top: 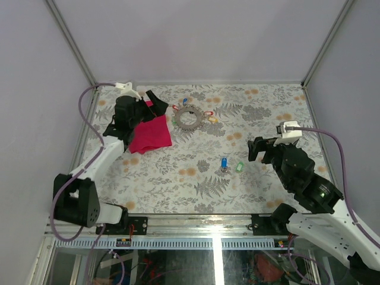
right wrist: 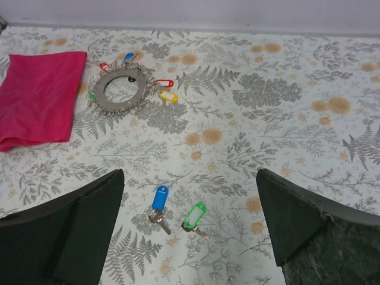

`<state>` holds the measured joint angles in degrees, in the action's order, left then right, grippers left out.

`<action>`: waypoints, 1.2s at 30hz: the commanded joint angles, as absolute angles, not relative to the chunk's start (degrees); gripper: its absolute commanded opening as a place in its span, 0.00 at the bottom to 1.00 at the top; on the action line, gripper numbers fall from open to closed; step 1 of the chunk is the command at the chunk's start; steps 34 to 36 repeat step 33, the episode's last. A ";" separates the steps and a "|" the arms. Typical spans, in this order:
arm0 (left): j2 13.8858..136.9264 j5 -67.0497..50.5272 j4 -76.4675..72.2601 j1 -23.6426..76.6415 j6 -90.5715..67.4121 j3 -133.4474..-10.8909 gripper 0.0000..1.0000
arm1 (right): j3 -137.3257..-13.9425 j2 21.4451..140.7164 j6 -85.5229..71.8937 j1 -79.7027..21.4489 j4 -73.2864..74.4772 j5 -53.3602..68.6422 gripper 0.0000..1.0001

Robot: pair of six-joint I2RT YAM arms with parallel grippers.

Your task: Put the keys on the keyring

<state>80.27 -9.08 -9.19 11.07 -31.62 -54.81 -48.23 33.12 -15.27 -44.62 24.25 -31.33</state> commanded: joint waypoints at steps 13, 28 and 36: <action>58.88 4.14 26.88 10.73 -25.69 -52.29 1.00 | -43.22 29.72 -12.17 -44.80 20.46 -34.64 0.99; 47.80 7.59 24.72 10.72 -23.93 -46.79 1.00 | -38.66 25.35 -14.83 -44.82 19.09 -28.82 0.99; 44.01 9.09 23.68 10.69 -22.39 -44.74 1.00 | -38.31 24.94 -15.53 -44.81 19.09 -29.42 0.99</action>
